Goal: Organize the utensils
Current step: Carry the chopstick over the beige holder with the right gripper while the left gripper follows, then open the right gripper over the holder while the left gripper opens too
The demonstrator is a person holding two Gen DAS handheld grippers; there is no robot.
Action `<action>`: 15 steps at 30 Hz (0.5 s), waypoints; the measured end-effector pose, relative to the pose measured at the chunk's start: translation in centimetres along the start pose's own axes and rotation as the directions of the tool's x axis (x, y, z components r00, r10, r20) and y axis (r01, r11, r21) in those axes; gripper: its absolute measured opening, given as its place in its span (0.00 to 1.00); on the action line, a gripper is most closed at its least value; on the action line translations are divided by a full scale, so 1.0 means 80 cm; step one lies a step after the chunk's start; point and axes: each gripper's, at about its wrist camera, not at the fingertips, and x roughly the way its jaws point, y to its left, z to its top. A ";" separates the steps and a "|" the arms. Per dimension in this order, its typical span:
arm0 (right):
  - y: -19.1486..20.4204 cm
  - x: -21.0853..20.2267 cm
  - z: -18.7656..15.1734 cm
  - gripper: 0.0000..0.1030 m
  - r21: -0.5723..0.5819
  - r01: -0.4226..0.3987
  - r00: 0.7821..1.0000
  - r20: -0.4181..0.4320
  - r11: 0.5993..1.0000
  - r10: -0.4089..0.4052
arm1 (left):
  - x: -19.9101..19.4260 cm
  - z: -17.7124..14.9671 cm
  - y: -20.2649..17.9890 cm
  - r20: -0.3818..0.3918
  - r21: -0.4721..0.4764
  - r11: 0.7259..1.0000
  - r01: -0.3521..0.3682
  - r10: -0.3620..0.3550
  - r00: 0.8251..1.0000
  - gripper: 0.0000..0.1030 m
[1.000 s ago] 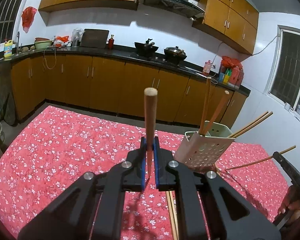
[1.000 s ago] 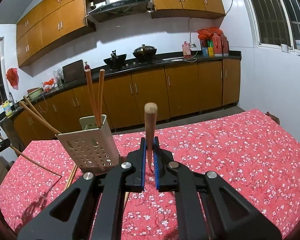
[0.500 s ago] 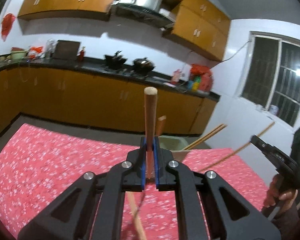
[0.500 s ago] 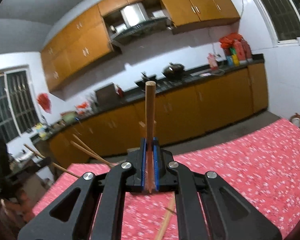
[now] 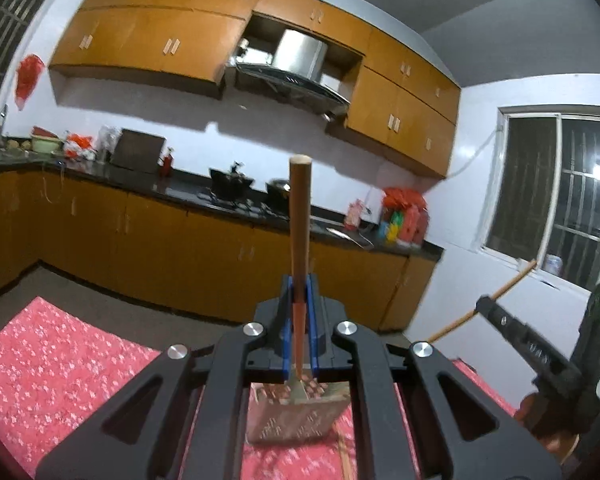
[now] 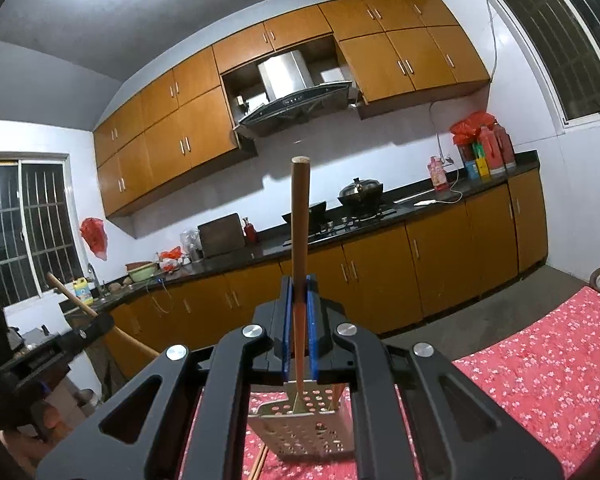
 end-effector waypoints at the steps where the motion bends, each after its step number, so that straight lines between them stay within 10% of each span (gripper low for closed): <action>1: 0.002 0.009 -0.004 0.07 -0.008 0.007 1.000 -0.016 1.000 -0.007 | 0.006 -0.001 -0.002 0.005 0.007 1.000 -0.013 0.013 1.000 0.08; 11: 0.015 0.064 -0.048 0.08 -0.088 0.023 0.978 -0.205 0.996 -0.040 | 0.066 -0.041 0.003 -0.111 0.020 0.999 -0.035 0.037 0.993 0.15; 15: 0.015 0.056 -0.048 0.32 -0.083 0.031 0.981 -0.189 0.996 -0.046 | 0.068 -0.047 0.014 -0.128 0.002 0.999 -0.039 0.039 0.991 0.24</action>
